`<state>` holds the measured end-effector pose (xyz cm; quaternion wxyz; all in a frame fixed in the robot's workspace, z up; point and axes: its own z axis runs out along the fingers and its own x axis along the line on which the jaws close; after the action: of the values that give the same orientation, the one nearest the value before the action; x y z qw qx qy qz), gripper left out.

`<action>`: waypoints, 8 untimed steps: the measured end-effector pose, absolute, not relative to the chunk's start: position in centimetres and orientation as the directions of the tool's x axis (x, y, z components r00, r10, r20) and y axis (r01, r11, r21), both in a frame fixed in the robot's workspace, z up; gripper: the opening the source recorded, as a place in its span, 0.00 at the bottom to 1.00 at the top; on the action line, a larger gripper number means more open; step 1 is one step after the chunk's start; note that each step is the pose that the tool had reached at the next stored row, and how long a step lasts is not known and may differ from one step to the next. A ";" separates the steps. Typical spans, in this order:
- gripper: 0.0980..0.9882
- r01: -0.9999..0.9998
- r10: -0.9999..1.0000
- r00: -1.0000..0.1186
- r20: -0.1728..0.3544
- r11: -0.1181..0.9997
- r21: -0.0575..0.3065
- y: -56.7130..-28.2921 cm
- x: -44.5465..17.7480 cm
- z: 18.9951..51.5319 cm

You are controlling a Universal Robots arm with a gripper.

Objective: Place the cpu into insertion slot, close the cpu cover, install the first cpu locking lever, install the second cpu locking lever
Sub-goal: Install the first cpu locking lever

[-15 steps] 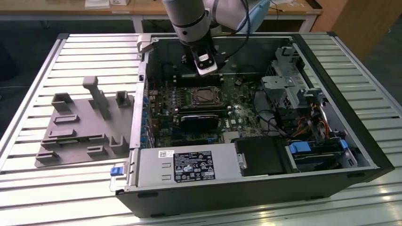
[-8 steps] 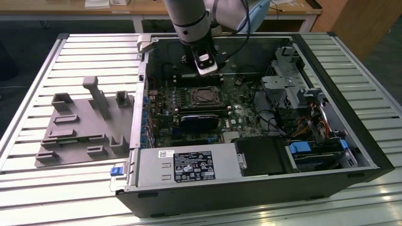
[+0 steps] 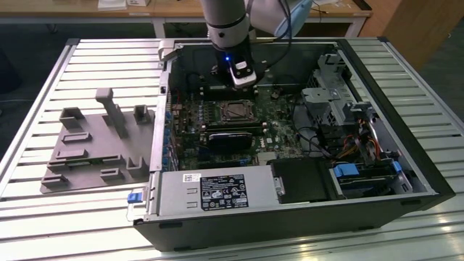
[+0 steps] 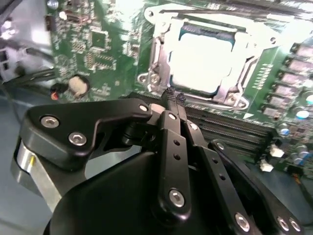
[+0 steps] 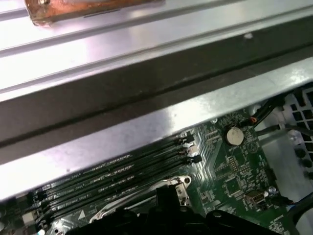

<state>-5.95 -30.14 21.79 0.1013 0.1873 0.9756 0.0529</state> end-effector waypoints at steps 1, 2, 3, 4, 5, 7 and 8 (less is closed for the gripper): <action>0.01 0.357 0.375 -0.912 -0.166 0.925 0.129 -30.1 -5.8 21.8; 0.01 0.359 0.374 -0.915 -0.154 0.926 0.117 -30.1 -5.7 21.8; 0.01 0.361 0.373 -0.917 -0.142 0.927 0.107 -30.1 -5.6 21.8; 0.01 0.362 0.373 -0.918 -0.132 0.927 0.098 -30.2 -5.5 21.8; 0.01 0.363 0.372 -0.920 -0.124 0.927 0.093 -30.2 -5.4 21.8; 0.01 0.364 0.372 -0.921 -0.116 0.927 0.085 -30.4 -5.2 21.8; 0.01 0.364 0.372 -0.921 -0.114 0.927 0.084 -30.5 -5.2 21.8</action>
<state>-5.22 -30.50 21.77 0.0643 0.1879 0.9796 0.0307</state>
